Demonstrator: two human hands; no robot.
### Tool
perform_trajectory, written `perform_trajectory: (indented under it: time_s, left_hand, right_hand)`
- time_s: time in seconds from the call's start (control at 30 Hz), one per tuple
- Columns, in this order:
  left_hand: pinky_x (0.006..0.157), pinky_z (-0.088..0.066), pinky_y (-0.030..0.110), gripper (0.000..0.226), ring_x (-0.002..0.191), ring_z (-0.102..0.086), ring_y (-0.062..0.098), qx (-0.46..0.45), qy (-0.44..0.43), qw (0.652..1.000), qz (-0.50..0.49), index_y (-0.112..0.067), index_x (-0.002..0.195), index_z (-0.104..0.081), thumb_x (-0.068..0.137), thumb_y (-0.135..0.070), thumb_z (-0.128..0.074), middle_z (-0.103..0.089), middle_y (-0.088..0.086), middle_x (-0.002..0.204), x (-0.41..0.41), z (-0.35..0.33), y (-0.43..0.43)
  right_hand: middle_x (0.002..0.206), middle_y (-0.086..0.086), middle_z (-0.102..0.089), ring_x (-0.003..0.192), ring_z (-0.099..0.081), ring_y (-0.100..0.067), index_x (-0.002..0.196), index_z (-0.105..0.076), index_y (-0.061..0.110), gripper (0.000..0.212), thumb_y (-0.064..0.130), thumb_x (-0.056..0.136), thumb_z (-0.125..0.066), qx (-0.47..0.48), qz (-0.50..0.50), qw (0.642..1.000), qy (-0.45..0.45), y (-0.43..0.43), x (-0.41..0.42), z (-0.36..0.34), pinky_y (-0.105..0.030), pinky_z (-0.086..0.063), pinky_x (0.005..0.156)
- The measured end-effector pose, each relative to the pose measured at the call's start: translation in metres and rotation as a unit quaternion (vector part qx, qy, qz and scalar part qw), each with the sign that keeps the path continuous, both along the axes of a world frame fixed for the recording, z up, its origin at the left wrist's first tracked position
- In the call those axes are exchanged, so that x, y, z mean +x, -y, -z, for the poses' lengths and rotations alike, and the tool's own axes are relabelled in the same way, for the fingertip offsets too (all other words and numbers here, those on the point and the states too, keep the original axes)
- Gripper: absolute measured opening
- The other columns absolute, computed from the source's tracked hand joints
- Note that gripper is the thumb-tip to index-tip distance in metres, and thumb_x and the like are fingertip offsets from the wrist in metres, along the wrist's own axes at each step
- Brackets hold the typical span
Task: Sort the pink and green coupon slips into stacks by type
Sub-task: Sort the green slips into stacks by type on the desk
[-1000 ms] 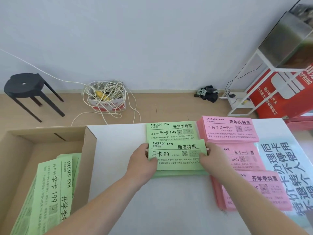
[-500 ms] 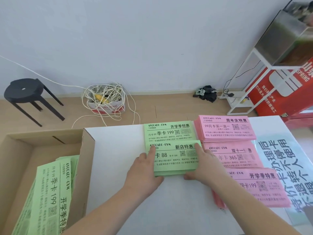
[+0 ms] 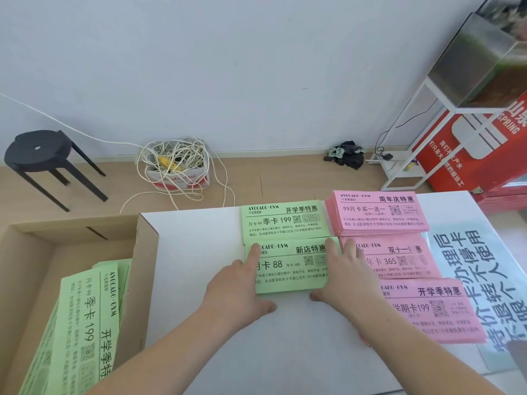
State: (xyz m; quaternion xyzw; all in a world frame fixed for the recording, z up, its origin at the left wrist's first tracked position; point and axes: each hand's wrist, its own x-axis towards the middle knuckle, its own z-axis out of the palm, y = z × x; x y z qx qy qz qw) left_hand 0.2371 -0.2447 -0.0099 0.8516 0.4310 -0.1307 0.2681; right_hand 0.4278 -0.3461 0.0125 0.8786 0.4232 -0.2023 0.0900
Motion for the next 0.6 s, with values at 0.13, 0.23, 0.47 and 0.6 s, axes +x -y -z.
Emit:
perform_trajectory:
  time_s: [0.13, 0.23, 0.47, 0.6]
  left_hand:
    - [0.102, -0.046, 0.037, 0.081, 0.129, -0.052, 0.023, 0.021, 0.061, 0.998, -0.016, -0.025, 0.151, -0.031, 0.089, -0.071, -0.054, -0.048, -0.002, 0.139, 0.002, -0.021, -0.027]
    - [0.108, -0.041, 0.037, 0.055, 0.134, -0.048, 0.025, 0.058, 0.106, 0.993, -0.001, -0.016, 0.146, -0.044, 0.101, -0.045, -0.054, -0.048, 0.004, 0.145, 0.011, -0.019, -0.072]
    - [0.114, -0.036, 0.036, 0.078, 0.141, -0.039, 0.021, 0.01, 0.084, 0.994, 0.069, -0.024, 0.15, -0.041, 0.085, -0.046, -0.077, -0.046, 0.0, 0.15, 0.042, 0.009, -0.14]
    - [0.117, -0.033, 0.037, 0.098, 0.14, -0.035, 0.021, 0.022, 0.046, 0.993, 0.106, -0.028, 0.154, -0.035, 0.072, -0.056, -0.082, -0.047, -0.003, 0.151, 0.054, 0.028, -0.15]
  right_hand:
    - [0.169, -0.003, 0.014, 0.157, 0.013, -0.024, 0.16, 0.009, 0.036, 0.132, 0.064, 0.07, -0.082, 0.056, -0.153, 0.986, -0.03, -0.018, -0.004, -0.005, -0.043, -0.008, 0.127]
    - [0.17, 0.0, 0.017, 0.155, 0.024, -0.021, 0.158, 0.017, 0.039, 0.14, 0.072, 0.063, -0.081, 0.014, -0.218, 0.975, -0.041, -0.031, -0.003, 0.002, -0.046, 0.006, 0.127]
    - [0.167, -0.002, -0.005, 0.156, 0.003, -0.023, 0.156, 0.021, 0.043, 0.142, 0.075, 0.061, -0.079, -0.01, -0.27, 0.962, -0.046, -0.046, 0.003, 0.015, -0.051, 0.005, 0.127]
    - [0.16, 0.0, -0.021, 0.151, -0.015, -0.021, 0.159, 0.01, 0.044, 0.125, 0.068, 0.07, -0.074, 0.013, -0.274, 0.96, -0.052, -0.045, 0.004, 0.022, -0.048, 0.001, 0.128]
